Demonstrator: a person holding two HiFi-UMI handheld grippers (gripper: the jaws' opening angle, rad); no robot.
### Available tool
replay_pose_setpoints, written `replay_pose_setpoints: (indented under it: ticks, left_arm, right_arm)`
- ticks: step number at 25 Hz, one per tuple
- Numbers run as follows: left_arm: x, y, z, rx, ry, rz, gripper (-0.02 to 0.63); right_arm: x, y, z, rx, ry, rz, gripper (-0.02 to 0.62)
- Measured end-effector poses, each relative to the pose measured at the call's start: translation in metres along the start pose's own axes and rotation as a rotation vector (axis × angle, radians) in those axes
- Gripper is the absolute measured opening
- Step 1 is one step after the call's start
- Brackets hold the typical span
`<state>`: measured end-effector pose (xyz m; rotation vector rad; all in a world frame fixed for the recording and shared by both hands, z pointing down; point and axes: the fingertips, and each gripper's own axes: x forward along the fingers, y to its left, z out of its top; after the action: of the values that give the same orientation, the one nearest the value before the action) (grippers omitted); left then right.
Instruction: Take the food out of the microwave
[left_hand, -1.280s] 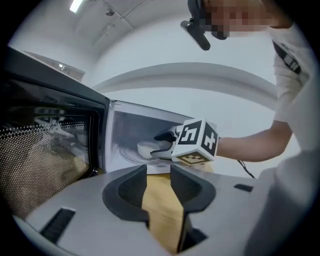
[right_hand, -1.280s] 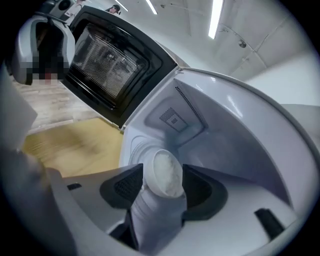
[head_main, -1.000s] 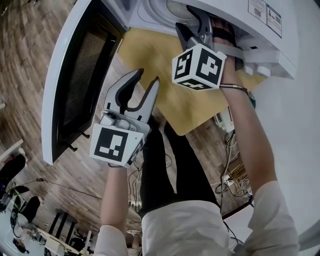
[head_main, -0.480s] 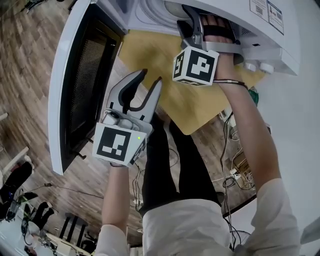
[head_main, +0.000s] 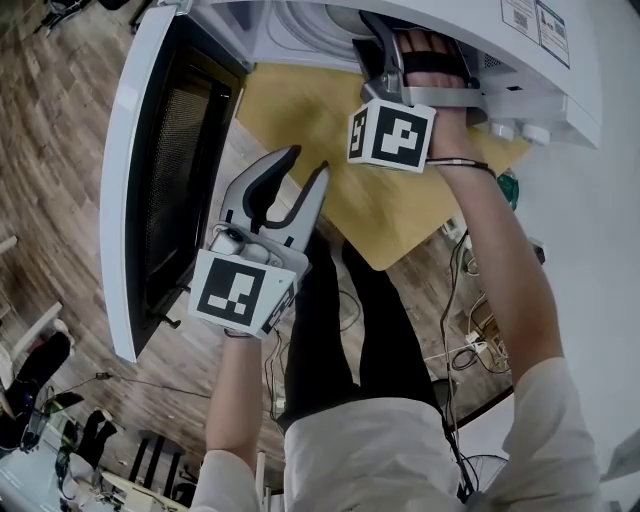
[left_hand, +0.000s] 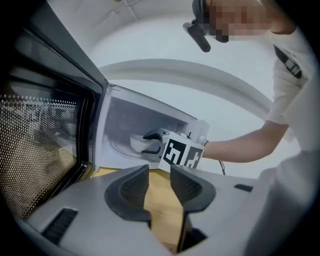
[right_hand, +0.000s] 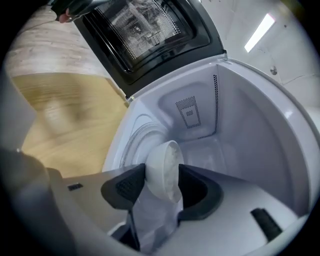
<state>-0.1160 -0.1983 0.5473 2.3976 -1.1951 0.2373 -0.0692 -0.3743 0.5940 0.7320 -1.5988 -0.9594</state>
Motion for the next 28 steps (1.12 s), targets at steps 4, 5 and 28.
replay_pose_setpoints:
  ticks: [4, 5, 28]
  left_arm:
    - [0.000, -0.003, -0.002, -0.001, 0.007, -0.016, 0.130]
    - [0.000, -0.003, -0.001, -0.002, 0.007, -0.018, 0.130]
    - [-0.009, -0.011, 0.009, 0.026, 0.013, -0.079, 0.129]
  right_arm:
    - [-0.003, 0.004, -0.002, -0.032, 0.007, -0.025, 0.167]
    - [-0.004, 0.005, -0.003, -0.039, 0.010, -0.032, 0.159]
    - [-0.024, 0.014, -0.001, -0.131, 0.047, -0.036, 0.121]
